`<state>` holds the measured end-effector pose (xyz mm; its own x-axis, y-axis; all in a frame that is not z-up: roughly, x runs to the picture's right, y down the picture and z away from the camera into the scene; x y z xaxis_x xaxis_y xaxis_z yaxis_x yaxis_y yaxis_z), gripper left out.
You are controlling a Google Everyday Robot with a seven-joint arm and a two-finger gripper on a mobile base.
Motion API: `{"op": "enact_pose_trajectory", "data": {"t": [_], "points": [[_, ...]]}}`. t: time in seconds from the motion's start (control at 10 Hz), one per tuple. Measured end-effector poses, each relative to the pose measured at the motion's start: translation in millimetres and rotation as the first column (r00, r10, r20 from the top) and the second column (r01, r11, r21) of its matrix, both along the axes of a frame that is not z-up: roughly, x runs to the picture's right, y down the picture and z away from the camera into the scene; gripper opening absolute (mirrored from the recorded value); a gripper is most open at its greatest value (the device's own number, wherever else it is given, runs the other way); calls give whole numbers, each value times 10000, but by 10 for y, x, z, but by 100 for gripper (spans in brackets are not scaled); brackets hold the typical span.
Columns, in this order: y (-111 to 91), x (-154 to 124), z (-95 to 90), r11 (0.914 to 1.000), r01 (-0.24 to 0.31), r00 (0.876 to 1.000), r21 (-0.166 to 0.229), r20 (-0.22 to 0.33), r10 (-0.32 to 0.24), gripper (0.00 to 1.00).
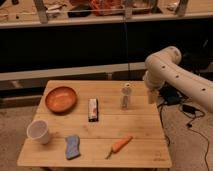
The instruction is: Knock the bottle over
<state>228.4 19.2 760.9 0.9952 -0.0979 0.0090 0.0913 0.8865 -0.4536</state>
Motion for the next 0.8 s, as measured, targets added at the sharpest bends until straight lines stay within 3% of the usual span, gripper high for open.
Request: {"op": "enact_pose_trajectory", "data": {"t": [0.8], "points": [[-60,-200,104,9994,351,9988,-40,348,-350,80]]}}
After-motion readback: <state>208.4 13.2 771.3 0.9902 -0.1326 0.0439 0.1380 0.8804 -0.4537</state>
